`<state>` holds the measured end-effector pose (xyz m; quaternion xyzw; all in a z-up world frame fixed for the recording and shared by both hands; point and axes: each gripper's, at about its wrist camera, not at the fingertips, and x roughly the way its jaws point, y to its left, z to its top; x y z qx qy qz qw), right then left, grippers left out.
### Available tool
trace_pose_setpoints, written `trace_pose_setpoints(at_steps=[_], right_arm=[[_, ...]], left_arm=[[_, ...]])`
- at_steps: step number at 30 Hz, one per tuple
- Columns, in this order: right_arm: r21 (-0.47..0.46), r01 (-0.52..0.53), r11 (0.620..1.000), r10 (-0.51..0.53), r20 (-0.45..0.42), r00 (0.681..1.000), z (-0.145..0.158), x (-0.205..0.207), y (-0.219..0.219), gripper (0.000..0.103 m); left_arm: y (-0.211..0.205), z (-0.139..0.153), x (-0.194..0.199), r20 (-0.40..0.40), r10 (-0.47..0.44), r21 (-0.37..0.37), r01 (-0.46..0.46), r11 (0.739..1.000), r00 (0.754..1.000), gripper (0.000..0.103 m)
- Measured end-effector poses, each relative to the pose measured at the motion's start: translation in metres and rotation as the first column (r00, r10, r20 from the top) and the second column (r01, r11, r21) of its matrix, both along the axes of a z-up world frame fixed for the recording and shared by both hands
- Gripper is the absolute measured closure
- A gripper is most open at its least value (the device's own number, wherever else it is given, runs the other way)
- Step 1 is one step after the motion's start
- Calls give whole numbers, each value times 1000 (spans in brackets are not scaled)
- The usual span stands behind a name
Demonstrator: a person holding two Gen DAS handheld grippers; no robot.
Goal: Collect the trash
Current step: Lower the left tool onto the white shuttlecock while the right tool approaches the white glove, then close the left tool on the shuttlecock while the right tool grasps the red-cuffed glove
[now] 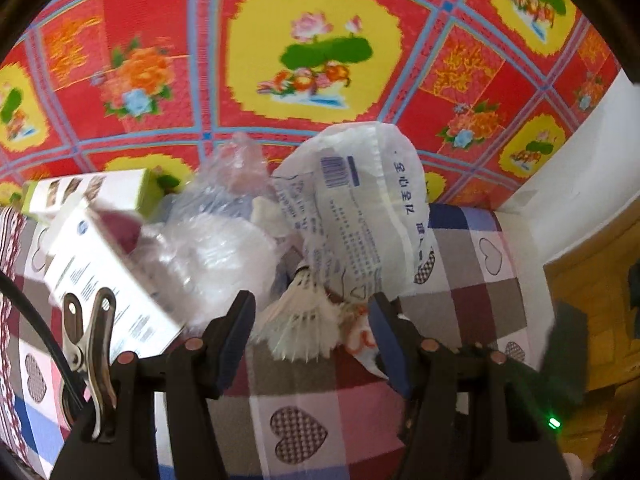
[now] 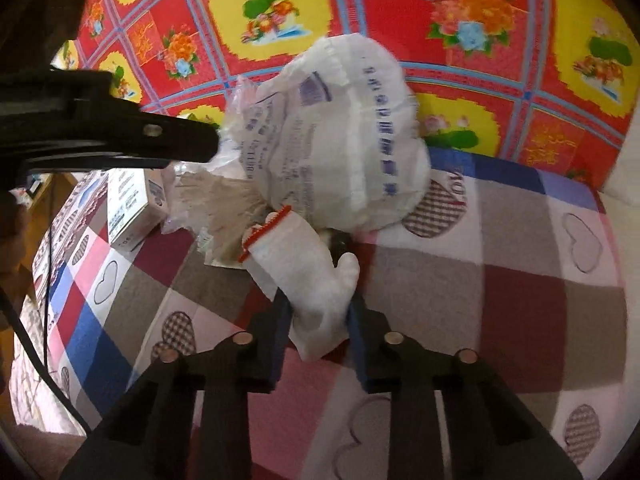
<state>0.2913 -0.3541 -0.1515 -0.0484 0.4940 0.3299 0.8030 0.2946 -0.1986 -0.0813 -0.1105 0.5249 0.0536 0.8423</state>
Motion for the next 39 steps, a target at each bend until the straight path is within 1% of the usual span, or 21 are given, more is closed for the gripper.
trace_pose_setpoints(at_steps=[2, 4, 5, 6, 11, 15, 19, 24, 26, 30, 31, 32, 35, 39], right_arm=[[1, 20, 1000, -20, -11, 1000, 0, 0, -12, 77], [4, 40, 999, -40, -24, 999, -1, 0, -26, 77], [3, 46, 999, -46, -29, 999, -1, 0, -30, 77], [3, 52, 999, -52, -35, 998, -2, 0, -35, 77], [16, 63, 998, -62, -53, 997, -5, 4, -42, 77], [21, 68, 997, -67, -64, 996, -9, 4, -35, 76], [21, 72, 997, -70, -72, 995, -12, 7, -35, 76], [23, 71, 997, -69, -78, 995, -12, 8, -36, 76], [22, 74, 997, -73, -80, 994, -13, 8, -36, 76], [21, 79, 997, -77, -80, 994, -14, 8, -36, 75], [22, 79, 997, -77, -79, 994, -14, 8, -36, 75], [22, 79, 997, -77, -79, 994, -14, 8, -36, 75], [22, 81, 996, -79, -80, 994, -14, 8, -36, 75], [27, 84, 996, -81, -79, 994, -13, 6, -35, 75]], left_arm=[[-4, -7, 10, -9, -21, 14, 21, 1000, 1000, 42], [-8, -14, 21, -18, -46, 31, 46, 998, 999, 48], [-9, -18, 25, -28, -61, 39, 62, 997, 998, 54], [-10, -22, 28, -39, -72, 45, 74, 996, 997, 57], [-11, -39, 31, -91, -100, 53, 105, 993, 991, 58], [-15, -51, 26, -125, -124, 44, 131, 990, 984, 58], [-20, -62, 32, -156, -144, 80, 157, 984, 977, 58], [-14, -77, 36, -185, -121, 63, 134, 989, 975, 58], [-12, -81, 34, -184, -115, 46, 126, 991, 976, 58], [-11, -82, 31, -177, -114, 38, 122, 992, 978, 59], [-11, -82, 31, -174, -115, 35, 123, 992, 978, 60], [-12, -82, 31, -173, -117, 32, 124, 992, 978, 64], [-11, -82, 29, -164, -121, 32, 128, 991, 979, 69], [-7, -76, 20, -154, -115, 20, 119, 993, 981, 70]])
